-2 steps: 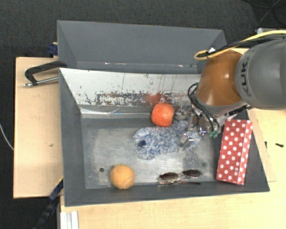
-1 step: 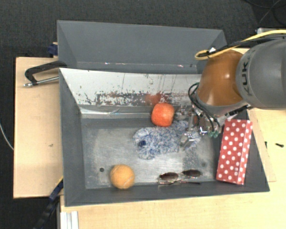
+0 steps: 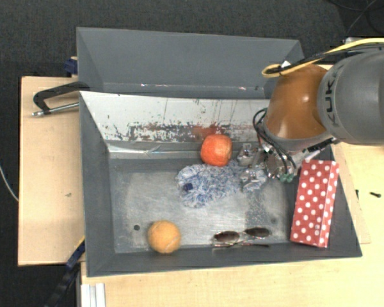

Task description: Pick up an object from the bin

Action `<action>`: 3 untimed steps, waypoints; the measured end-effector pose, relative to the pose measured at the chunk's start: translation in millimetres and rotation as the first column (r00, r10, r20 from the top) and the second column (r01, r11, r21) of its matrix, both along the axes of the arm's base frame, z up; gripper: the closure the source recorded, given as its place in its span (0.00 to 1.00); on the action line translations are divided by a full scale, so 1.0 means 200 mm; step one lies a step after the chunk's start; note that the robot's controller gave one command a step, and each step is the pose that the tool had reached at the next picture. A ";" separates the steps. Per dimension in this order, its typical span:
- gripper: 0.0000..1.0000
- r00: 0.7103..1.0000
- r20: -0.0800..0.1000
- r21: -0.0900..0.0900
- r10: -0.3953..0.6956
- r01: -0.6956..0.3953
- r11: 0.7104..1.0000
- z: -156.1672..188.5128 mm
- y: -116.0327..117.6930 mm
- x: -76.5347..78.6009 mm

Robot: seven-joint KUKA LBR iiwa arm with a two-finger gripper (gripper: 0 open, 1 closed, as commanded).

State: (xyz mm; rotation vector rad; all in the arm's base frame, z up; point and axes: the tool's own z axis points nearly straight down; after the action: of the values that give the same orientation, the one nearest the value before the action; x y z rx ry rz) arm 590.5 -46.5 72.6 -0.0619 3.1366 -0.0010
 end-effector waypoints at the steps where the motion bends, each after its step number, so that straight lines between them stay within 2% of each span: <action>1: 1.00 1.000 0.000 0.000 0.000 0.000 1.000 0.00 0.00 0.00; 3: 1.00 1.000 0.001 0.000 0.000 0.000 1.000 0.03 0.00 0.00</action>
Offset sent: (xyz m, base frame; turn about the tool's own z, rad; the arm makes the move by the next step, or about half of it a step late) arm 0.0001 0.0000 0.0184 0.0000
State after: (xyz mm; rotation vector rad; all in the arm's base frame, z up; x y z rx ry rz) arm 590.2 -46.2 78.2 -0.0619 3.1359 -0.0009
